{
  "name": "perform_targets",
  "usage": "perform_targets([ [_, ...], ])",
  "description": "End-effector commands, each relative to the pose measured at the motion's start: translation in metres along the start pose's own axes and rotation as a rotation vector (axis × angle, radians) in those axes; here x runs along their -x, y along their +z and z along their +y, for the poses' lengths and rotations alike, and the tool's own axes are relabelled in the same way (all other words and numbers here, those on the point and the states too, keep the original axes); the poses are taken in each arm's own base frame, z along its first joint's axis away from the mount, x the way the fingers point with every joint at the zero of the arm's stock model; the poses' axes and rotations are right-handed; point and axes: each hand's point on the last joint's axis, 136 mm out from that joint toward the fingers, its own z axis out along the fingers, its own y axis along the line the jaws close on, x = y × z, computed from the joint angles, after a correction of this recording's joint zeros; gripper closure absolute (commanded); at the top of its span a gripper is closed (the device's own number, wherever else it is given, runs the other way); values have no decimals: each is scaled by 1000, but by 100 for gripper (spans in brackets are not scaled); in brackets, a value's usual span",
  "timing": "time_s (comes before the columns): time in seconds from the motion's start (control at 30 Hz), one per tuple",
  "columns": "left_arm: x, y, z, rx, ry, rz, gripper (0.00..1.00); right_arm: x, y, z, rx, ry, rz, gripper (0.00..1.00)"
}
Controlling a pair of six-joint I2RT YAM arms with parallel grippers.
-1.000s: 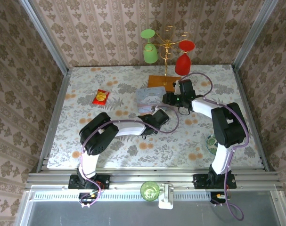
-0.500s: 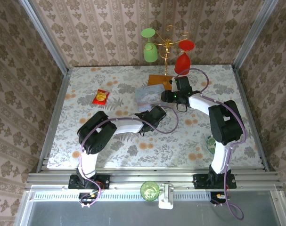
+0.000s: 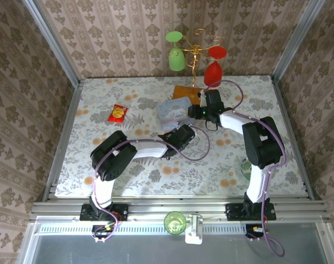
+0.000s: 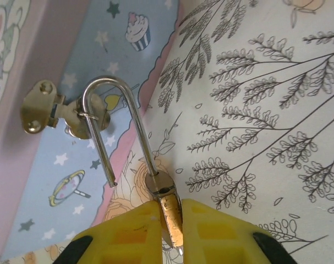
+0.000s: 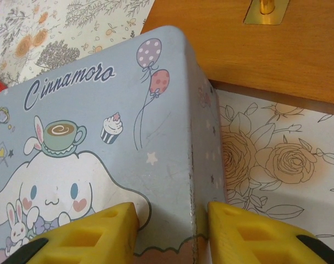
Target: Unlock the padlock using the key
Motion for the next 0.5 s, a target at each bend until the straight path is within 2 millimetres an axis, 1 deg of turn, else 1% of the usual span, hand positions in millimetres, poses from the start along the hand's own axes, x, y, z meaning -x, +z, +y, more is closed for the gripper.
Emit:
perform_targets([
  [0.0, 82, -15, 28, 103, -9, -258, 100, -89, 11, -9, -36, 28, 261, 61],
  [0.1, 98, -11, 34, 107, -7, -279, 100, -96, 14, -6, -10, 40, 274, 61],
  [0.2, 108, -11, 37, 135, -4, -319, 100, -101, 15, -6, 1, 64, 276, 61],
  [0.3, 112, -14, 41, 121, -39, -328, 100, -105, 15, -9, -5, 79, 280, 61],
  [0.4, 109, -26, 40, 78, -83, -346, 100, -99, 13, -9, 17, 113, 262, 60],
  [0.47, 97, -36, 35, 48, -101, -319, 100, -90, 7, -9, 5, 99, 246, 60],
])
